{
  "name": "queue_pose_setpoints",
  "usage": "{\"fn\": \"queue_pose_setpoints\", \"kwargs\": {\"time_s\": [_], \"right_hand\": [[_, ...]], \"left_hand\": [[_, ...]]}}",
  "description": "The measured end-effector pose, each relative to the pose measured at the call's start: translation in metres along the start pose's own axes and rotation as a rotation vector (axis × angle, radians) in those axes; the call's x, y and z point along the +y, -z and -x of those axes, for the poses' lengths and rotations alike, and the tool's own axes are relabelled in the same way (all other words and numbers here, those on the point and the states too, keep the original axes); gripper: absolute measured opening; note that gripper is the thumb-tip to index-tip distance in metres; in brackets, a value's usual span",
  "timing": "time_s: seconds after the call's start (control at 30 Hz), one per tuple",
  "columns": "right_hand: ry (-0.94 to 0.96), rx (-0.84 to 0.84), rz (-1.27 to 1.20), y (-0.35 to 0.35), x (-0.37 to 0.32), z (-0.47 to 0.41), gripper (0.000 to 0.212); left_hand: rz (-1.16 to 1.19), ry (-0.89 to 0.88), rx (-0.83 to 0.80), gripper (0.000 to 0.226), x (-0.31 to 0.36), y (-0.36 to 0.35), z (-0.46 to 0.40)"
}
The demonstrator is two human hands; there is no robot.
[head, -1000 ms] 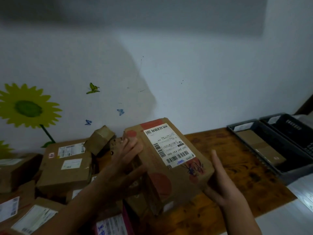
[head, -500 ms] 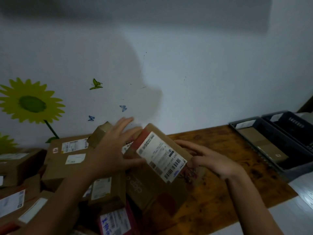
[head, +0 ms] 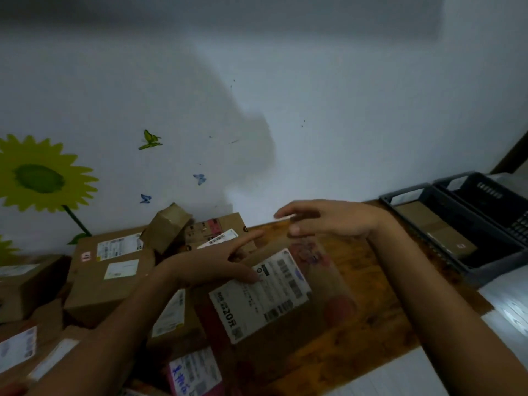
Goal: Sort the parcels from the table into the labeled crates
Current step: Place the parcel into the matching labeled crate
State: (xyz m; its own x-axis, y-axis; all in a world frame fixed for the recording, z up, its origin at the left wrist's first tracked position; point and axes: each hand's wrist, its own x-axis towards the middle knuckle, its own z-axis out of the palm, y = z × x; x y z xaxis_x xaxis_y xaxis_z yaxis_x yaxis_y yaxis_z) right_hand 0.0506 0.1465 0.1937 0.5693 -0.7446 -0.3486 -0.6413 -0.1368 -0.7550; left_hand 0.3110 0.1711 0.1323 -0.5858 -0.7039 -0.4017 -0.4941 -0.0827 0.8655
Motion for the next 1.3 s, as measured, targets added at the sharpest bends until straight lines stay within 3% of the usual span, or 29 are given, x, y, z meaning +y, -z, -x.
{"fn": "queue_pose_setpoints", "kwargs": {"time_s": [0.1,0.17,0.27,0.33,0.4,0.57,0.7,0.93,1.3], "right_hand": [[-0.014,0.699,-0.299,-0.027,0.020,0.025,0.064],[-0.065,0.843,-0.496,-0.059,0.039,0.031,0.073],[-0.098,0.669,-0.790,-0.106,0.058,0.024,0.091],[-0.014,0.550,-1.000,-0.126,0.063,0.017,0.086],[0.058,0.562,-1.078,-0.135,0.064,0.017,0.074],[0.112,0.622,-1.074,-0.135,0.066,0.023,0.080],[0.106,0.632,-1.070,-0.138,0.063,0.026,0.079],[0.136,0.634,-1.030,-0.136,0.057,0.031,0.066],[0.162,0.647,-1.033,-0.140,0.054,0.039,0.069]], "left_hand": [[0.347,-0.090,0.244,0.091,-0.029,-0.011,-0.004],[0.520,-0.149,0.372,0.092,-0.040,-0.027,-0.003],[0.733,-0.165,0.506,0.094,-0.050,-0.054,-0.008],[0.777,-0.157,0.536,0.089,-0.050,-0.069,-0.008],[0.727,-0.162,0.538,0.080,-0.044,-0.078,-0.004],[0.546,-0.122,0.629,0.054,-0.010,-0.059,-0.010],[0.559,-0.194,0.660,0.058,0.001,-0.051,-0.005],[0.593,-0.203,0.697,0.039,0.002,-0.060,-0.006],[0.628,-0.237,0.685,0.028,0.004,-0.068,0.001]]}}
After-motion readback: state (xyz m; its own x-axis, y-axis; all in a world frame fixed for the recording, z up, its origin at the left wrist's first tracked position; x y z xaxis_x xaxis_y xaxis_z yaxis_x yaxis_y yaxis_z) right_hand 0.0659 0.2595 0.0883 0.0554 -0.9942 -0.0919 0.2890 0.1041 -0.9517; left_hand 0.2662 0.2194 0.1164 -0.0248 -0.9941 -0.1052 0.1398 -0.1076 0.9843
